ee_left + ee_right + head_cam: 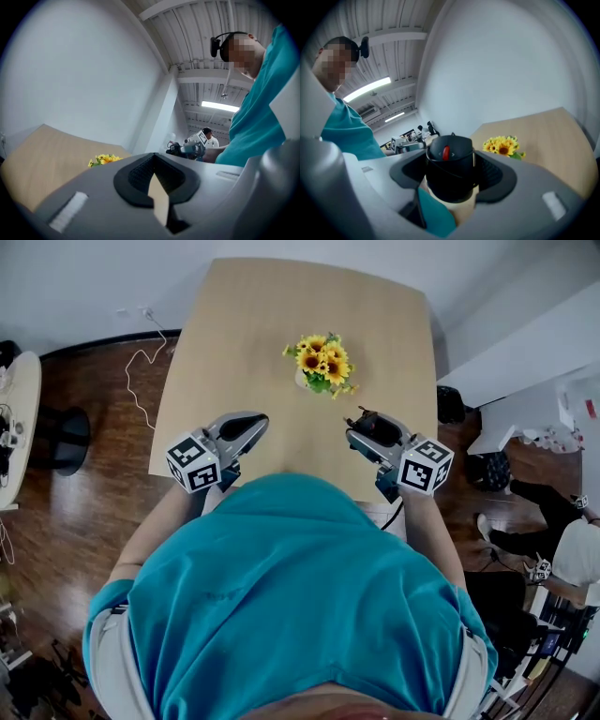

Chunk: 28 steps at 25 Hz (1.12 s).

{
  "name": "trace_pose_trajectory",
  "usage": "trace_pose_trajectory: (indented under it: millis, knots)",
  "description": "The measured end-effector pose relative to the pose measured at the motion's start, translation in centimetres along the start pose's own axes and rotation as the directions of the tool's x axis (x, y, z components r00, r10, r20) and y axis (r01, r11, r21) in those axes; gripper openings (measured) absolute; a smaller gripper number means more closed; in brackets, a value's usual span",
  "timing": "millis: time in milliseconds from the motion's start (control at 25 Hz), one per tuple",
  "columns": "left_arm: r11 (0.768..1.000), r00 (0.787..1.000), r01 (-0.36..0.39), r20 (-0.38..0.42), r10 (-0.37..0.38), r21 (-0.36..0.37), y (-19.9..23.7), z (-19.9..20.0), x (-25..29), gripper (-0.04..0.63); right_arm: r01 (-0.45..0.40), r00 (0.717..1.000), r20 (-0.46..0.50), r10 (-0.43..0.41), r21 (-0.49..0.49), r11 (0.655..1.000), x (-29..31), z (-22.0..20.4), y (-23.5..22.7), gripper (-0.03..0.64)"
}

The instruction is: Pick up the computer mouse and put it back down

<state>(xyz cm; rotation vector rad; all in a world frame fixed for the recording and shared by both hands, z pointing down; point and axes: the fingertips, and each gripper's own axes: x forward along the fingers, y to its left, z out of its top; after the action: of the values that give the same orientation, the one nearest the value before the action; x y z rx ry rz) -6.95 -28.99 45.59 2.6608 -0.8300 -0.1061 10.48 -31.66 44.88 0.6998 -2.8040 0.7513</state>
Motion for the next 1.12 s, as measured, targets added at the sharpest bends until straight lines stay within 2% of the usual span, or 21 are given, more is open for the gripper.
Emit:
trace_pose_trajectory:
  millis: [160, 360, 720, 920, 1120]
  knots:
    - [1.000, 0.999, 0.013, 0.035, -0.012, -0.019, -0.2, 0.6, -0.1, 0.005, -0.001, 1.000, -0.006, 0.001, 0.001, 1.000, 0.2, -0.1, -0.2, 0.304]
    - [1.000, 0.999, 0.005, 0.041, -0.004, -0.027, -0.1, 0.5, -0.5, 0.005, -0.004, 1.000, -0.028, 0.004, 0.002, 1.000, 0.8, -0.5, -0.7, 0.304]
    - [0.998, 0.999, -0.039, 0.034, 0.041, -0.046, 0.2, -0.3, -1.7, 0.005, 0.026, 0.986, -0.164, -0.024, 0.007, 1.000, 3.9, -3.2, -4.1, 0.304]
    - [0.996, 0.997, -0.068, 0.023, 0.070, -0.064, 0.8, -1.2, -3.4, 0.005, 0.049, 0.956, -0.288, -0.048, -0.003, 0.999, 8.0, -5.7, -7.1, 0.304]
    - [0.988, 0.991, -0.123, 0.033, 0.126, -0.099, 1.5, -1.8, -5.9, 0.005, 0.076, 0.898, -0.432, -0.078, -0.020, 0.997, 12.3, -9.8, -10.3, 0.304]
